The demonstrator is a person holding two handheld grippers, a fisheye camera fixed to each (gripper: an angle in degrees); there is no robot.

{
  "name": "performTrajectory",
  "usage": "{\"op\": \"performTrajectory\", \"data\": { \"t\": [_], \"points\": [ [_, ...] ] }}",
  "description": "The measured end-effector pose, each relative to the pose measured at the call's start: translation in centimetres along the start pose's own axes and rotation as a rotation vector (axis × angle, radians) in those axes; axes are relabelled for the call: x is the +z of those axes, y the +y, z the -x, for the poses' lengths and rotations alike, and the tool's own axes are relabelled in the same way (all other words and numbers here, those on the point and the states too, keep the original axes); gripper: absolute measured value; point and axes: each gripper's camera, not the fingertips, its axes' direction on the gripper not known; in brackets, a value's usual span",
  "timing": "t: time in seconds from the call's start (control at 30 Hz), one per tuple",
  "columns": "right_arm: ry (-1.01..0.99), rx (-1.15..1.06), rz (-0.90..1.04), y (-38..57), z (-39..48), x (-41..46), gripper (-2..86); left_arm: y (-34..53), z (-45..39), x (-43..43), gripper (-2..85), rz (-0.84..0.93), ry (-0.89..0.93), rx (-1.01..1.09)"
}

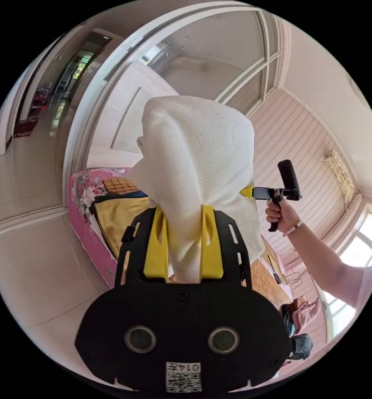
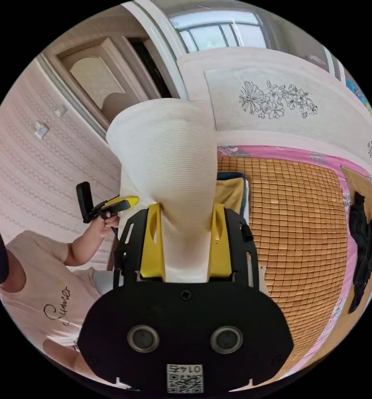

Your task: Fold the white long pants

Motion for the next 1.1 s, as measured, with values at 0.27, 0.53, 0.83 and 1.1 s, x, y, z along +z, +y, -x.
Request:
{"op": "performTrajectory", "data": {
  "t": [0.27, 0.53, 0.83, 1.1],
  "points": [
    [0.149, 0.270, 0.159, -3.7, -5.2, 15.4, 13.5, 0.4, 6.5, 9.0, 13.3, 0.184, -0.208, -0.001],
    [0.268, 0.147, 0.033, -2.5, 2.1, 11.6, 16.0, 1.1, 1.2, 4.7, 14.1, 0.239, -0.275, 0.181],
    [0.480, 0.402, 0.024, 11.4, 15.3, 2.5, 28.6, 6.5, -18.8, 0.7, 19.1, 0.390, -0.093, 0.530],
    [0.645, 0.700, -0.069, 24.9, 27.6, -4.9, 32.8, 15.2, -41.0, 1.1, 27.9, 0.588, 0.116, 0.672]
  ]
}}
